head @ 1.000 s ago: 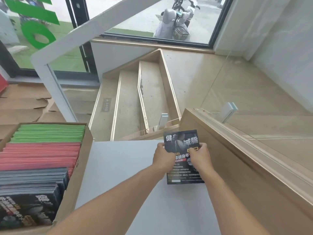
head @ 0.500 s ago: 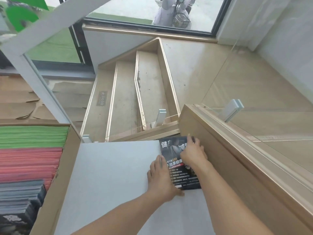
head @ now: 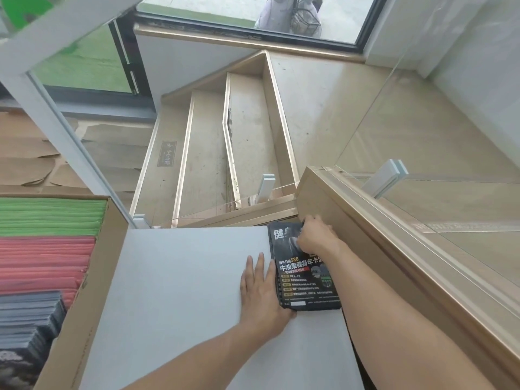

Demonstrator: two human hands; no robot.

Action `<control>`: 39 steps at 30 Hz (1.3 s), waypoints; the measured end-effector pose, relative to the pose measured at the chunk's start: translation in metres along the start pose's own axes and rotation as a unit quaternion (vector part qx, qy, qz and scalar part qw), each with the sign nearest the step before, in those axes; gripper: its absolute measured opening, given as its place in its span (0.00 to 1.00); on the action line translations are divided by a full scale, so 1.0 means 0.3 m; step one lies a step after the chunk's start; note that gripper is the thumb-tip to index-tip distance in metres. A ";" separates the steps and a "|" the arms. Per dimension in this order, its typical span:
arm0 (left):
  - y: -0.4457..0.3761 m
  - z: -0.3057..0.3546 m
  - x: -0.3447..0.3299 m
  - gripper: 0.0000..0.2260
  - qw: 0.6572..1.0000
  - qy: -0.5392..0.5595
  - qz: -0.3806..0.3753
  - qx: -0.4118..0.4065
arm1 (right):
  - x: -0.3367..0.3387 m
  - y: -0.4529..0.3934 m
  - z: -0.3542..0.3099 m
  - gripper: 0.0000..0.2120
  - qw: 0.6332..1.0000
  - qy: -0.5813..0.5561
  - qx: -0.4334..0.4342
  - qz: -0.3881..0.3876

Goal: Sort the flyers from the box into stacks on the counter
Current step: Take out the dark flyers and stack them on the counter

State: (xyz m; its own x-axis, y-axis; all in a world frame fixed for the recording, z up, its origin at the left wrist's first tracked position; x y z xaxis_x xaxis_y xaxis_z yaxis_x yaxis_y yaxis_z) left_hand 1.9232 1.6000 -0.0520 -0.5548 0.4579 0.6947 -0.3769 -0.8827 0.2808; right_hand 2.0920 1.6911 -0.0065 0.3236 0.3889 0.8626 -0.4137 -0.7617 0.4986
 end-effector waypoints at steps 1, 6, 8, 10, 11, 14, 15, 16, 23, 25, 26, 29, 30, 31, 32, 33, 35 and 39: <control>0.001 0.002 -0.001 0.49 1.000 0.002 0.000 -0.001 | 0.002 -0.004 0.000 0.29 1.000 -0.001 0.008 -0.005; 0.001 0.007 -0.002 0.47 1.000 0.009 0.002 -0.005 | 0.002 -0.012 -0.007 0.24 0.999 -0.028 0.018 -0.003; 0.000 0.005 -0.004 0.46 1.000 0.017 0.002 -0.007 | 0.002 -0.012 -0.009 0.22 0.999 -0.028 0.023 0.006; -0.002 0.001 -0.006 0.45 1.000 0.019 0.000 -0.012 | 0.008 -0.014 -0.009 0.21 0.999 -0.026 0.020 0.012; -0.003 -0.001 -0.007 0.45 1.000 0.019 -0.004 -0.014 | 0.009 -0.017 -0.008 0.20 1.000 -0.022 0.016 0.012; -0.004 -0.006 -0.008 0.43 0.999 0.033 -0.015 -0.018 | 0.012 -0.020 -0.011 0.21 1.000 -0.010 0.010 0.007; -0.005 -0.006 -0.007 0.43 0.999 0.041 -0.018 -0.019 | 0.014 -0.019 -0.012 0.21 1.000 -0.006 0.011 0.007; -0.006 -0.006 -0.005 0.43 0.999 0.047 -0.019 -0.019 | 0.016 -0.017 -0.014 0.21 1.000 -0.001 0.012 0.006; -0.004 -0.013 -0.003 0.44 0.999 0.027 -0.034 -0.018 | 0.012 -0.001 -0.018 0.26 1.000 0.017 0.013 0.012; -0.002 -0.014 -0.001 0.45 0.999 0.016 -0.038 -0.017 | 0.013 0.006 -0.016 0.26 1.000 0.017 0.016 0.013; -0.002 -0.015 -0.001 0.46 0.999 0.012 -0.043 -0.016 | 0.013 0.011 -0.014 0.27 1.000 0.014 0.016 0.012; -0.002 -0.037 -0.001 0.54 0.997 0.024 -0.066 -0.009 | 0.015 0.043 -0.021 0.32 1.000 0.009 0.022 0.021; 0.003 -0.046 0.003 0.56 0.997 0.033 -0.072 -0.009 | 0.018 0.063 -0.032 0.33 0.999 0.011 0.026 0.038; 0.013 -0.055 0.011 0.56 0.996 0.048 -0.072 -0.010 | 0.021 0.087 -0.048 0.32 0.997 0.013 0.035 0.067; 0.027 -0.064 0.022 0.55 0.995 0.074 -0.066 -0.008 | 0.024 0.116 -0.071 0.31 0.993 0.015 0.052 0.101; 0.045 -0.074 0.040 0.52 0.992 0.111 -0.053 0.000 | 0.021 0.148 -0.098 0.29 0.988 0.013 0.077 0.131; 0.088 -0.103 0.088 0.46 0.981 0.190 -0.015 0.029 | -0.007 0.218 -0.160 0.29 0.979 -0.006 0.130 0.155; 0.157 -0.170 0.203 0.38 0.961 0.258 0.069 0.066 | -0.084 0.362 -0.287 0.29 0.967 -0.030 0.206 0.149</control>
State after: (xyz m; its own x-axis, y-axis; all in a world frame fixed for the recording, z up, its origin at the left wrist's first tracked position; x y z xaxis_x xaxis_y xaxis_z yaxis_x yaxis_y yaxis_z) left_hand 1.8339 1.5918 -0.0302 -0.8996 0.2963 0.3209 -0.1941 -0.9293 0.3141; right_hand 1.9655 1.6431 0.0332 0.2955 0.0992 0.9502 -0.1263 -0.9818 0.1418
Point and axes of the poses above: each hand's wrist, its own y-axis away from the middle knuckle, its own x-axis out of the back of the hand, z = x × y, the point moved 4 cm from there along -y, towards the middle knuckle, and after that the axes turned 4 degrees about y, right-handed, at the moved point
